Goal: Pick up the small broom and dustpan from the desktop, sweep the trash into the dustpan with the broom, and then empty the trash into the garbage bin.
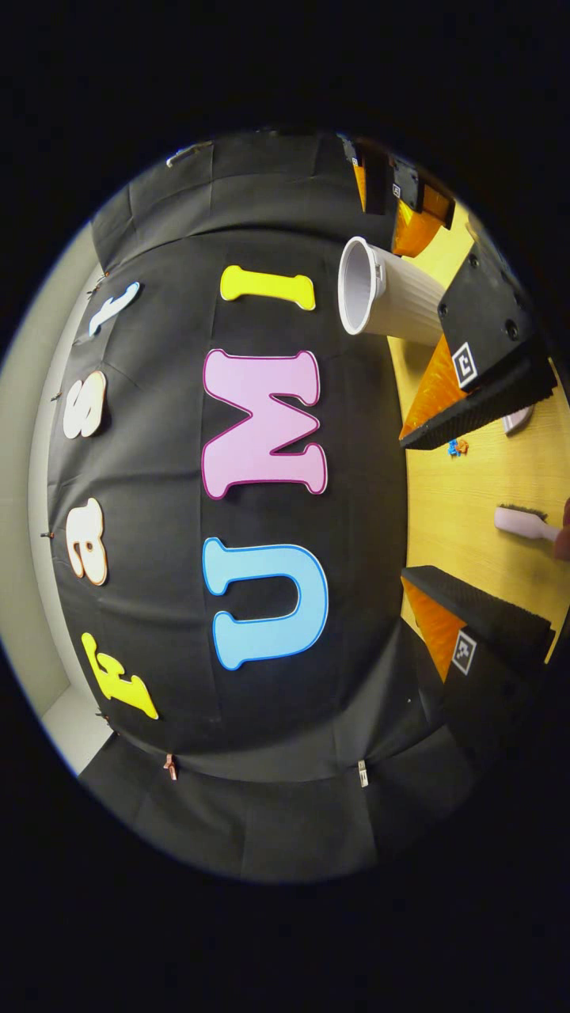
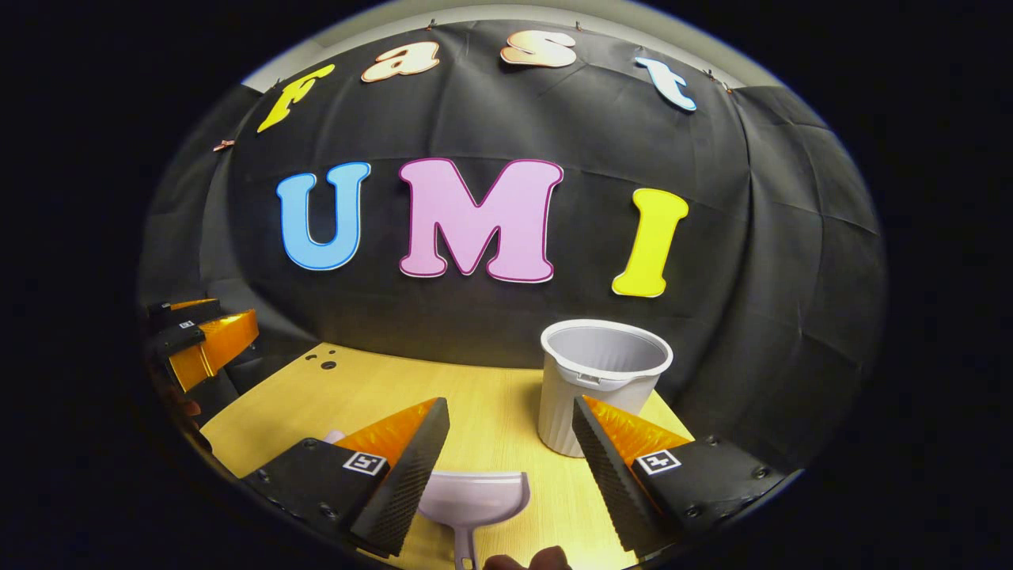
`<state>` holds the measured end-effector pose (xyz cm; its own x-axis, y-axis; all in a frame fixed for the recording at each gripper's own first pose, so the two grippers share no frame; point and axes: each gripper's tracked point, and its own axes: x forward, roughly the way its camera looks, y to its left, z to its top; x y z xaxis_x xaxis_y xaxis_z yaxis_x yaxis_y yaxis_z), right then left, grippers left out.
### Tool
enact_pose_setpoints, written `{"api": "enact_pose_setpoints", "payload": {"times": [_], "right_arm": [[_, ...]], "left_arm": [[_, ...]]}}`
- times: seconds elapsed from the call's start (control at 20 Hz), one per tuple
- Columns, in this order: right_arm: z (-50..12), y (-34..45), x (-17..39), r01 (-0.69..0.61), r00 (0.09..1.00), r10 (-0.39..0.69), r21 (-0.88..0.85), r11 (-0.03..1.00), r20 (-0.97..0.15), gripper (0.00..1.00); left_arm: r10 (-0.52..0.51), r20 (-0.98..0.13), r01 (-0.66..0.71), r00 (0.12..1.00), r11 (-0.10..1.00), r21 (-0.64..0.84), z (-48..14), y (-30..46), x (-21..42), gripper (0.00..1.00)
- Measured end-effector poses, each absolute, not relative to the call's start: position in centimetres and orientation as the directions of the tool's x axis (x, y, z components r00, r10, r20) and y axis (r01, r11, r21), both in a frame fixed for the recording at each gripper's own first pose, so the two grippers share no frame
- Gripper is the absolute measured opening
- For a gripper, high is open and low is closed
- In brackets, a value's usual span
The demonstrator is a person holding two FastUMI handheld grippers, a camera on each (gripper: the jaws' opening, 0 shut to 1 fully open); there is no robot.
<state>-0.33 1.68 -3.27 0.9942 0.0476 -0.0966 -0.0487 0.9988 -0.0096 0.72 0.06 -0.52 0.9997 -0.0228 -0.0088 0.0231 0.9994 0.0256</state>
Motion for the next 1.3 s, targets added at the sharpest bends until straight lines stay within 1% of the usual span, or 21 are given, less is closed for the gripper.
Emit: {"api": "enact_pose_setpoints", "payload": {"times": [0.3,0.55,0.9,1.05,1.3], "right_arm": [[-5.8,2.4,-0.7,-0.071,0.984,0.068,-0.011,0.997,-0.166,0.98],[-10.7,3.4,-1.4,-0.105,0.95,0.098,-0.008,0.994,-0.297,0.98],[-20.0,5.1,-3.0,-0.129,0.831,0.128,0.036,0.991,-0.542,0.98],[-22.7,5.2,-3.5,-0.131,0.774,0.127,0.04,0.991,-0.62,0.99],[-27.3,6.0,-4.6,-0.164,0.68,0.142,0.04,0.986,-0.719,0.98]], "left_arm": [[-0.024,-0.011,0.024,1.0,0.999,0.024,-0.6,0.2,0.5,0.95],[-0.015,-0.002,0.015,1.0,0.999,0.034,-0.4,0.9,0.5,0.95],[-0.005,-0.016,0.006,1.0,1.0,0.021,-0.8,1.9,0.1,0.95],[0.003,-0.025,-0.002,1.0,1.0,0.02,-1.4,2.5,0.0,0.95],[0.016,-0.051,-0.015,0.999,1.0,0.016,-2.4,3.1,0.0,0.95]]}}
